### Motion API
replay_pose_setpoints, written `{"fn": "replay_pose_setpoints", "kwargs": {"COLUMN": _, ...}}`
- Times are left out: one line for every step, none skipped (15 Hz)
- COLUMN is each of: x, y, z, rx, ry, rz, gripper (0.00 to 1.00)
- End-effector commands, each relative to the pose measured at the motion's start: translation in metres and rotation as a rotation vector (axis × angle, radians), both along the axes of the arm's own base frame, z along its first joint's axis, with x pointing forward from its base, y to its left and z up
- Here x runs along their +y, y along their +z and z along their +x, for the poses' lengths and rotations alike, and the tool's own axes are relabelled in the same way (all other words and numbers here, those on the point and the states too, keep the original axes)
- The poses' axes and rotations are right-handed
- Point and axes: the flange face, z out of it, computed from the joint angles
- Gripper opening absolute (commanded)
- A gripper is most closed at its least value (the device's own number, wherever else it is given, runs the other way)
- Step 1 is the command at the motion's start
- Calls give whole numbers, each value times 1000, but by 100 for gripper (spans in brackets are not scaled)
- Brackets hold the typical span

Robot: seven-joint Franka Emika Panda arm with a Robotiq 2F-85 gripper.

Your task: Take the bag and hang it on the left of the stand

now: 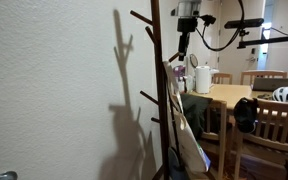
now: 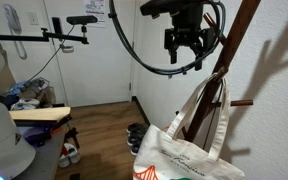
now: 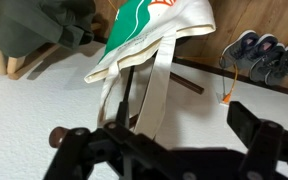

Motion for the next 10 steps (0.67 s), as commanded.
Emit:
{"fn": "replay_pose_setpoints", "kwargs": {"x": -2, "y": 3, "z": 2, "rx": -40, "ry": -21, "rz": 19, "gripper": 100}}
{"fn": "replay_pose_setpoints", "kwargs": {"x": -4, "y": 1, "z": 8, "rx": -84, "ry": -50, "rz": 42, "gripper": 100}}
{"fn": "replay_pose_setpoints", "kwargs": {"x": -6, "y": 0, "z": 14, "rx": -116, "ry": -72, "rz": 61, "gripper": 100}}
{"fn": "replay_pose_setpoints", "kwargs": {"x": -7, "y": -4, "z": 24, "rx": -149, "ry": -84, "rz": 88, "gripper": 100}}
{"fn": "replay_pose_setpoints", "kwargs": {"x": -9, "y": -7, "z": 31, "rx": -177, "ry": -110, "rz": 108, "gripper": 100}}
{"fn": "replay_pose_setpoints", "kwargs": {"x": -11, "y": -12, "z": 37, "rx": -188, "ry": -126, "rz": 133, "gripper": 100}}
{"fn": "replay_pose_setpoints", "kwargs": {"x": -12, "y": -18, "z": 40, "rx": -199, "ry": -148, "rz": 167, "gripper": 100}}
{"fn": "replay_pose_setpoints", "kwargs": {"x": -11, "y": -26, "z": 42, "rx": -189, "ry": -179, "rz": 199, "gripper": 100}}
{"fn": "replay_pose_setpoints", "kwargs": {"x": -9, "y": -32, "z": 42, "rx": -181, "ry": -193, "rz": 222, "gripper": 100}}
{"fn": "replay_pose_setpoints", "kwargs": {"x": -4, "y": -35, "z": 37, "rx": -175, "ry": -224, "rz": 229, "gripper": 100}}
